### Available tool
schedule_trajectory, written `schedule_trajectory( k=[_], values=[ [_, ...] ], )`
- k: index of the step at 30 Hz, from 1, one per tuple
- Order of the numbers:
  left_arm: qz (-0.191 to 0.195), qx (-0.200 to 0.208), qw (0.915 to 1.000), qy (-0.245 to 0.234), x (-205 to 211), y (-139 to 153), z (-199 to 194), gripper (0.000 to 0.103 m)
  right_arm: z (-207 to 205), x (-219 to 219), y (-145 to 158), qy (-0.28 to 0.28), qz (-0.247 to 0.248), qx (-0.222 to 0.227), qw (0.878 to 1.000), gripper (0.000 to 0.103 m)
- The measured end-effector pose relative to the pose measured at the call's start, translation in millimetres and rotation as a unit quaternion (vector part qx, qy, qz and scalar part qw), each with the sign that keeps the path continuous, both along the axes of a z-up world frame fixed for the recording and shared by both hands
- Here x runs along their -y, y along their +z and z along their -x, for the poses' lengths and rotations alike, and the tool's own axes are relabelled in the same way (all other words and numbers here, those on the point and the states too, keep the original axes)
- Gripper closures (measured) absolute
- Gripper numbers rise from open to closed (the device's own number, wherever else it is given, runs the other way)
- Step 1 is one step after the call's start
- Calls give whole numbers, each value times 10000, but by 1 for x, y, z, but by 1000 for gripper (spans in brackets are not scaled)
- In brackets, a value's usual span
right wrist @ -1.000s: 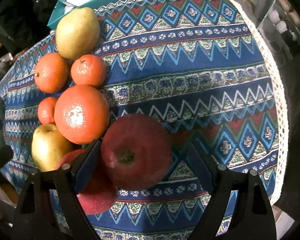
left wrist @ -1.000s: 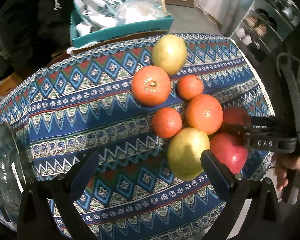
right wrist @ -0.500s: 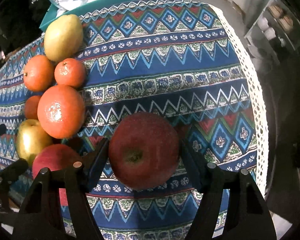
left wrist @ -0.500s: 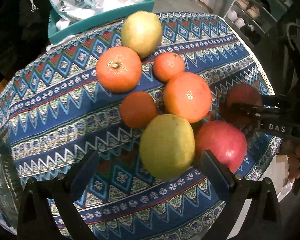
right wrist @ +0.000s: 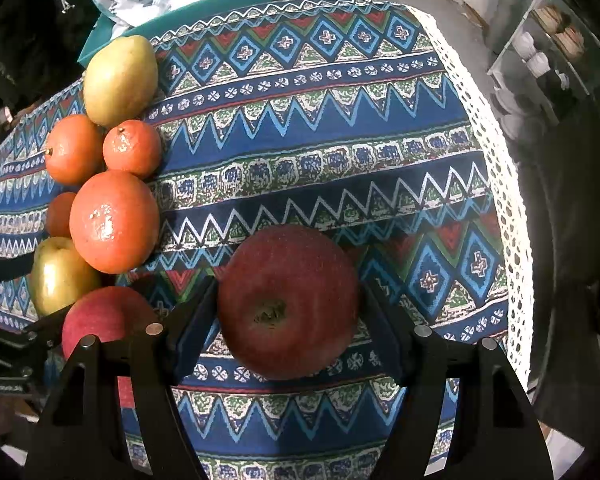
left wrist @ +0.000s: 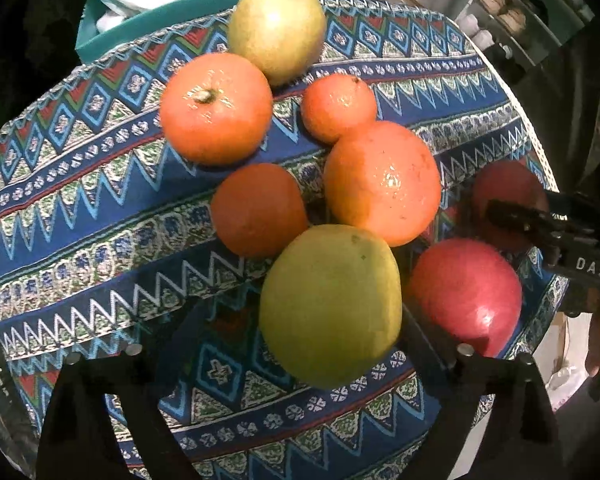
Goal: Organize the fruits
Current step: 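Grasp the large green pear with the left tool while the right tool lifts the apple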
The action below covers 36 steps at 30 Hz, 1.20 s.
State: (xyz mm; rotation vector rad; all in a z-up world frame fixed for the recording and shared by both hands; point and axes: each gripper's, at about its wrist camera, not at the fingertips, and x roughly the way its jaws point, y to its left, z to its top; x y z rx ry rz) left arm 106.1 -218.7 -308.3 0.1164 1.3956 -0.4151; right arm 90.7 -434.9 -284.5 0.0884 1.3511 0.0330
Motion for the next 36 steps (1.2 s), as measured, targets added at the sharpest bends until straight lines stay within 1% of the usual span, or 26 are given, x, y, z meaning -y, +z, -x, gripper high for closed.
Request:
schedule_trajectory(
  k=[1, 2, 3, 5, 8, 11, 14, 24, 36],
  values=[
    [11, -57, 10000, -24, 2, -3, 0, 15, -1, -2, -1, -1, -5, -6, 10000, 32],
    [67, -101, 9999, -30, 3, -4, 0, 21, -1, -1, -1, -6, -14, 0, 10000, 32],
    [132, -153, 9998, -43, 3, -5, 0, 29, -1, -2, -2, -8, -15, -6, 10000, 32],
    [300, -220, 9993, -40, 5, -4, 2, 38, -2, -3, -3, -8, -18, -2, 10000, 32],
    [166, -62, 9998, -59, 8, -2, 4, 38, -2, -6, -3, 15, -12, 51, 10000, 32],
    [94, 55, 9999, -47, 6, -1, 8, 38, -1, -9, 0, 61, 27, 203, 9998, 32],
    [115, 195, 9997, -9, -3, 8, 12, 38, 0, -14, 9, 165, 85, 409, 9990, 32],
    [284, 548, 9980, 119, -26, 45, 18, 38, 1, -34, 39, 340, 118, 721, 9968, 32],
    [240, 988, 9946, 215, -56, 80, 30, 38, 5, -75, 81, 757, 61, 1208, 9898, 32]
  ],
)
